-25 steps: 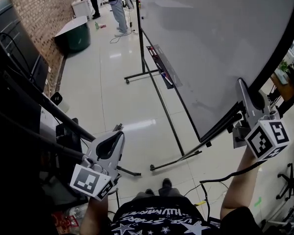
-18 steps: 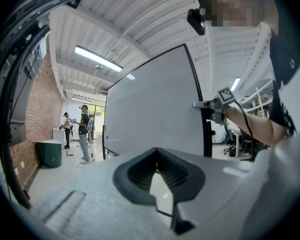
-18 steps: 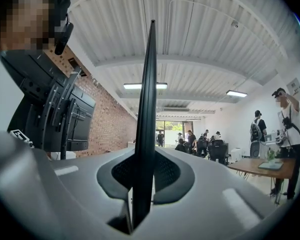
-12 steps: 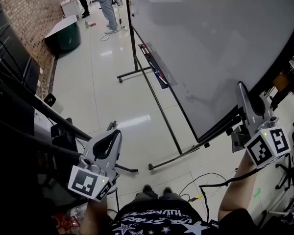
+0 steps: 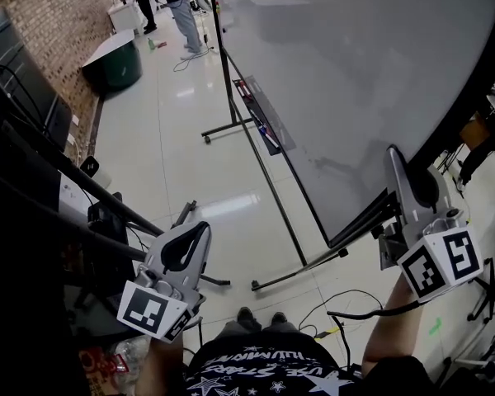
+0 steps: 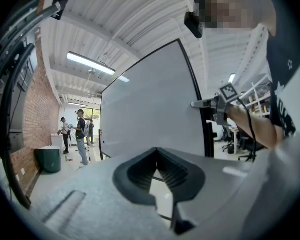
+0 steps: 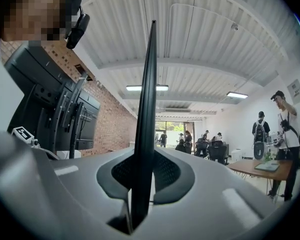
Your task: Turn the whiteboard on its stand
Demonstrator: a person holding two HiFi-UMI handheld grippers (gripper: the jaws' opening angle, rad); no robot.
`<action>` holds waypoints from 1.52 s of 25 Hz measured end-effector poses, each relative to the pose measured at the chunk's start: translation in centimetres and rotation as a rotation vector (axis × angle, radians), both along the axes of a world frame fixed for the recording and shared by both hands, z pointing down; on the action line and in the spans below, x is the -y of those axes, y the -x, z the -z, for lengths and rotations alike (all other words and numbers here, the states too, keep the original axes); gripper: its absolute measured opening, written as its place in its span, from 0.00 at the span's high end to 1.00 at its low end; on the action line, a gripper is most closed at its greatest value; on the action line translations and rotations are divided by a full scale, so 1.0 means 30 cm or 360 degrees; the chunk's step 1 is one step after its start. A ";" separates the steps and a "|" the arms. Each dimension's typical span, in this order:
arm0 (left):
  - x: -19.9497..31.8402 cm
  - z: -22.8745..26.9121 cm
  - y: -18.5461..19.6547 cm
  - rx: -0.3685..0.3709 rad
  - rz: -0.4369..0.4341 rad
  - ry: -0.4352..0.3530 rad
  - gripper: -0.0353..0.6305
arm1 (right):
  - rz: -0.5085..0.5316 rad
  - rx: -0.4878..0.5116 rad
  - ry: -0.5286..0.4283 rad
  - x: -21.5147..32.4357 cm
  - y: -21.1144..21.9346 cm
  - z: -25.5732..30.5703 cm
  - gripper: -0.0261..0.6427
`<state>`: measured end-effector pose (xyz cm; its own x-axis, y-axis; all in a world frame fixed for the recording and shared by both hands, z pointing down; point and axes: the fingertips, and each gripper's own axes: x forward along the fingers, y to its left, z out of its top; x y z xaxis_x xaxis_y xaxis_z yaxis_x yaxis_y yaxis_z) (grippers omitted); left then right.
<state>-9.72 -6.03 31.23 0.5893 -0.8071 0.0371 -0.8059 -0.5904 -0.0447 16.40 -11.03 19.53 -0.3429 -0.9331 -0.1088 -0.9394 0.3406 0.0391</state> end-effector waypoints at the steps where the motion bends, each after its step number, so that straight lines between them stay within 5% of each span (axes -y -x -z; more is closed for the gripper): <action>1: -0.010 0.002 -0.007 0.0000 -0.0002 -0.0002 0.94 | 0.0002 -0.0004 -0.0002 -0.015 -0.005 -0.001 0.89; 38: -0.095 0.044 -0.167 0.0003 -0.0216 -0.0059 0.94 | -0.0052 0.0017 -0.0091 -0.304 -0.091 0.017 0.89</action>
<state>-4.71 -3.19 29.90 0.6930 -0.7208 0.0099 -0.7186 -0.6919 -0.0696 19.13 -1.93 19.01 -0.3110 -0.9358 -0.1659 -0.9504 0.3074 0.0476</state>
